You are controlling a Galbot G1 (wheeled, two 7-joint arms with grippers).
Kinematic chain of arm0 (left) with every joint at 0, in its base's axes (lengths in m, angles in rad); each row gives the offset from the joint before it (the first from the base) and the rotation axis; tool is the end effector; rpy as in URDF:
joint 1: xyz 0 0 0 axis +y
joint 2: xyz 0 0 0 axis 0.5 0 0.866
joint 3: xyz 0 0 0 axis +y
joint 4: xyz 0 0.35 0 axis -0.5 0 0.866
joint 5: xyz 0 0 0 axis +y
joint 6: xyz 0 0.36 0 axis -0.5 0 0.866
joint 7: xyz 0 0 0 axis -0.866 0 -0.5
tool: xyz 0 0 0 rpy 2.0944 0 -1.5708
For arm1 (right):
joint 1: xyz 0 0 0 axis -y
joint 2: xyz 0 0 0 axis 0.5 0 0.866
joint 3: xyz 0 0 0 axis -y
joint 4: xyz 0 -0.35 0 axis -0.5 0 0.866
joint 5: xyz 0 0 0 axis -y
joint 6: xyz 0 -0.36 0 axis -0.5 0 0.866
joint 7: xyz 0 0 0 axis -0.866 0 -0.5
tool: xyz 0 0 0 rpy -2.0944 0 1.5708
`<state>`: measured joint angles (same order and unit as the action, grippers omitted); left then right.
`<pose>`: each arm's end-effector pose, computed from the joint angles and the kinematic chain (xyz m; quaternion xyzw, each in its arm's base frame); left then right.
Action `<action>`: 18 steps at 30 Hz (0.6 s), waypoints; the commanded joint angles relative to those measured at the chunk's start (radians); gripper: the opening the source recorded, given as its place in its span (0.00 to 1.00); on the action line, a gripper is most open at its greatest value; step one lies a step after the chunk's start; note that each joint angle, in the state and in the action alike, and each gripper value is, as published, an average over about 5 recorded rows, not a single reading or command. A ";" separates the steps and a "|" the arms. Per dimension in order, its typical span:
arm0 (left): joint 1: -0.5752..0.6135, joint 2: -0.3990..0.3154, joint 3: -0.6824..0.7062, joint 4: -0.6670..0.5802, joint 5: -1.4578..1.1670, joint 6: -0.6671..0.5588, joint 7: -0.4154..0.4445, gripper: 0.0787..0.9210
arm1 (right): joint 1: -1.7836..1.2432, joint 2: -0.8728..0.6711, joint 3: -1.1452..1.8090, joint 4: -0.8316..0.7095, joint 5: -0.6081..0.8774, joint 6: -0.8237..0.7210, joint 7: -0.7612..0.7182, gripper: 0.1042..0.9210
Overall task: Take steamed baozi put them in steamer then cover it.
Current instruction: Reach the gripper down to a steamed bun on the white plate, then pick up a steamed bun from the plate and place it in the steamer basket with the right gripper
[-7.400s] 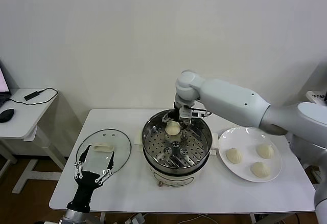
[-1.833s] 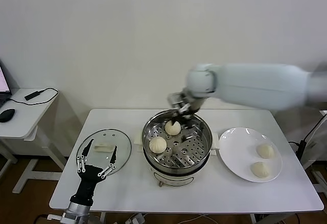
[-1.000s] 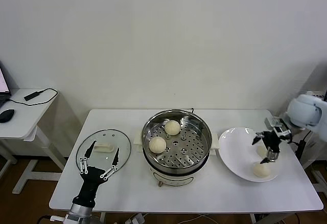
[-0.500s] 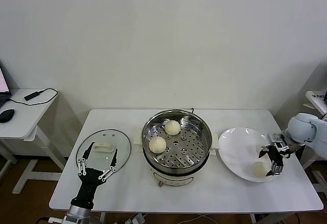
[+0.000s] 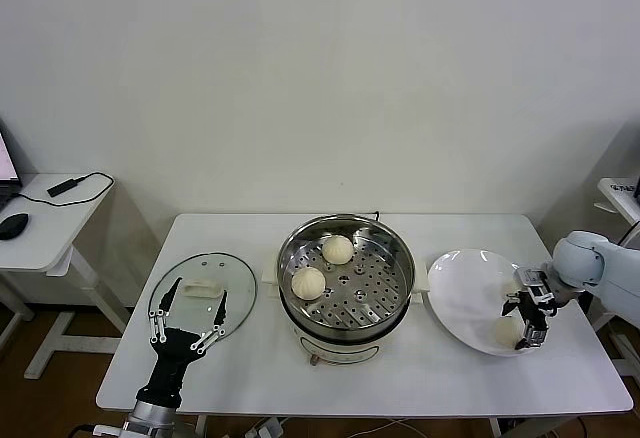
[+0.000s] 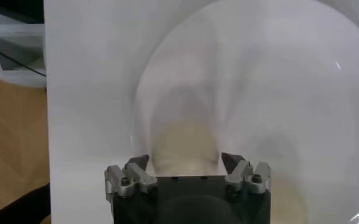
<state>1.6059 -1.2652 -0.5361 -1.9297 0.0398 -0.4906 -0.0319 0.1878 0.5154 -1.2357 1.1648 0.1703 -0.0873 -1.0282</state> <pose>0.1734 0.0713 -0.3584 0.0849 0.9761 0.1362 0.1468 0.4755 -0.2681 -0.2316 0.5050 -0.5310 0.4809 0.4814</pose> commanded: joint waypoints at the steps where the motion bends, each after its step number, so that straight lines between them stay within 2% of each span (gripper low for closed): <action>1: -0.001 0.000 0.000 0.001 0.000 0.001 0.000 0.88 | -0.023 0.021 0.021 -0.020 -0.007 0.002 0.000 0.80; 9: -0.003 0.003 0.000 0.002 -0.001 0.002 -0.001 0.88 | 0.118 0.004 -0.062 0.042 0.023 -0.004 -0.027 0.70; 18: -0.011 0.003 0.014 -0.001 0.001 0.006 -0.001 0.88 | 0.544 0.072 -0.218 0.214 0.041 0.075 -0.132 0.70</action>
<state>1.5948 -1.2619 -0.5243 -1.9293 0.0399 -0.4847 -0.0330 0.3848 0.5325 -1.3269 1.2506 0.1977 -0.0688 -1.0938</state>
